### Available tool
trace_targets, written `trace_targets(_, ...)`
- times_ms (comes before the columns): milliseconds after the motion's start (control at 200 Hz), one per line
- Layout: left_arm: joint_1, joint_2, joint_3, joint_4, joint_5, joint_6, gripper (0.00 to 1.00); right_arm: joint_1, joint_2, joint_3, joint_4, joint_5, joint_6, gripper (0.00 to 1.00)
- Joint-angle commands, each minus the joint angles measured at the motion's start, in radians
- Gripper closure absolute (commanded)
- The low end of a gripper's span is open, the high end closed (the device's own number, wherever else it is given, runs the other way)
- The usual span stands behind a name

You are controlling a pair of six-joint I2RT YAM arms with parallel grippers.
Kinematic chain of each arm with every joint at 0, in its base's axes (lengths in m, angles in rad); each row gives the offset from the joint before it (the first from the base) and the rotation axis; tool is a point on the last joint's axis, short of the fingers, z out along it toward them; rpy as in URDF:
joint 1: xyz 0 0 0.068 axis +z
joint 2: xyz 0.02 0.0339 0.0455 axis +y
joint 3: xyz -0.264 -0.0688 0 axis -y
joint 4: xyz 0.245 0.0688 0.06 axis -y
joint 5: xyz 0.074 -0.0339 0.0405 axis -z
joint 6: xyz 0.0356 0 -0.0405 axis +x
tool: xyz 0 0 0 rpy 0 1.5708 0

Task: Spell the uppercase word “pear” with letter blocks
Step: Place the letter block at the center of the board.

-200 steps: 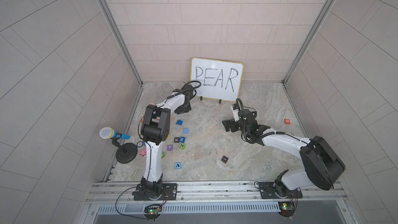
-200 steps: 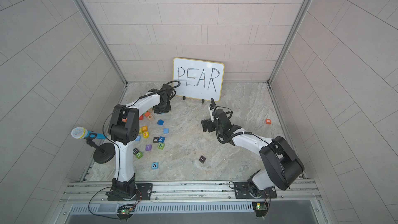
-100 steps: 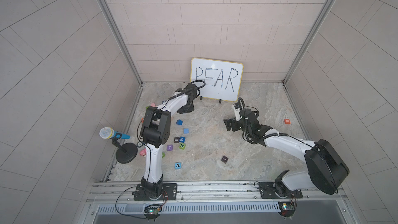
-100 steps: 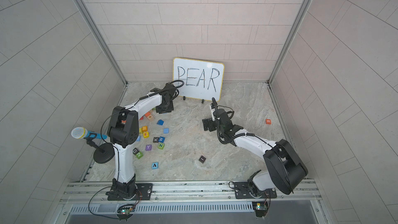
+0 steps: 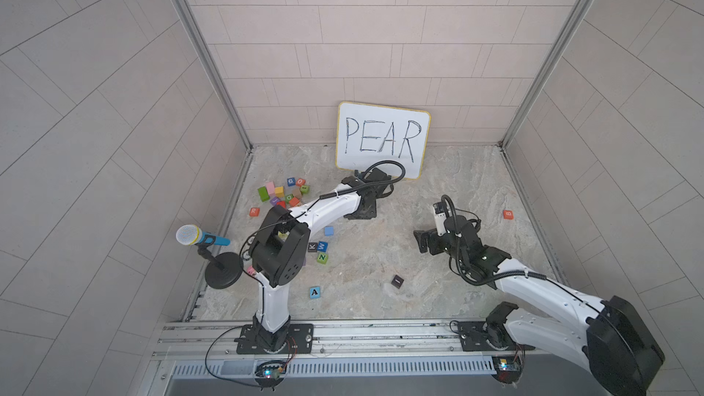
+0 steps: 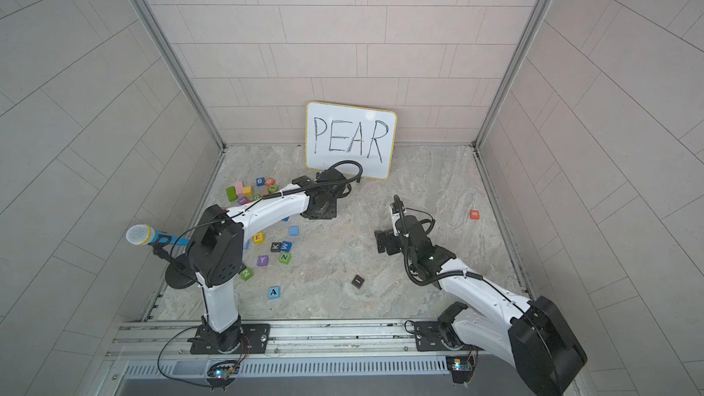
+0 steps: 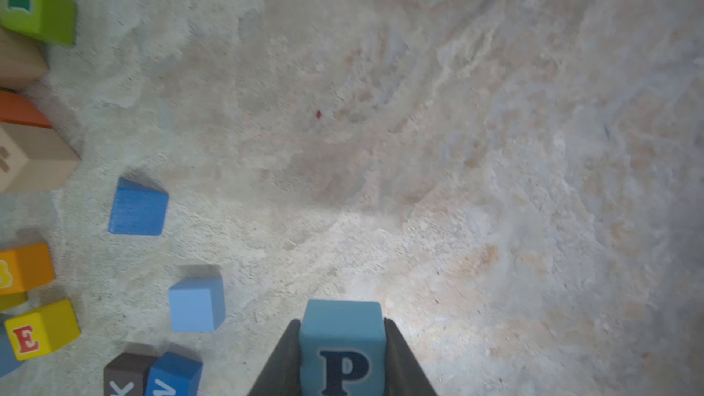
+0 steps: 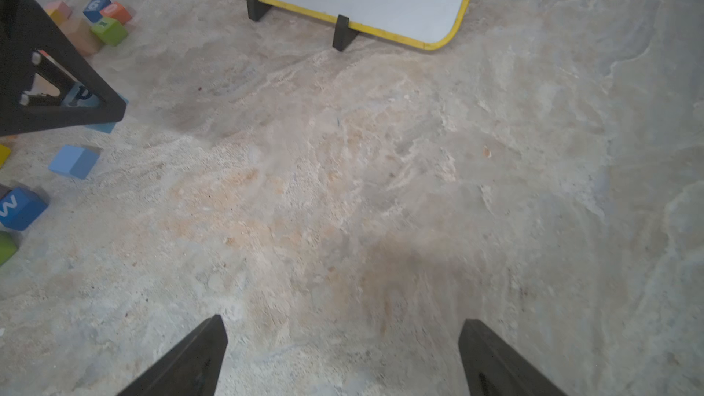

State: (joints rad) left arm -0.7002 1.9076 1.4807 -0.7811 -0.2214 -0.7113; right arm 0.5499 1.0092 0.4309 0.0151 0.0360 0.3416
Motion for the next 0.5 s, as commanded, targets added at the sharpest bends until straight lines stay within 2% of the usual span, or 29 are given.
trace_targets(0, -0.028, -0.019, -0.029, 0.030, -0.009, -0.056, 1.00, 0.004, -0.040, -0.044, -0.027, 0.035, 0.022, 0.00)
trace_targets(210, -0.071, 0.023, -0.037, 0.077, 0.003, -0.059, 1.00, 0.004, -0.001, -0.054, 0.013, 0.016, 0.015, 0.00)
trace_targets(490, -0.073, 0.060, -0.039, 0.100, -0.002, -0.053, 1.00, 0.004, 0.096, -0.032, 0.088, -0.001, 0.011, 0.00)
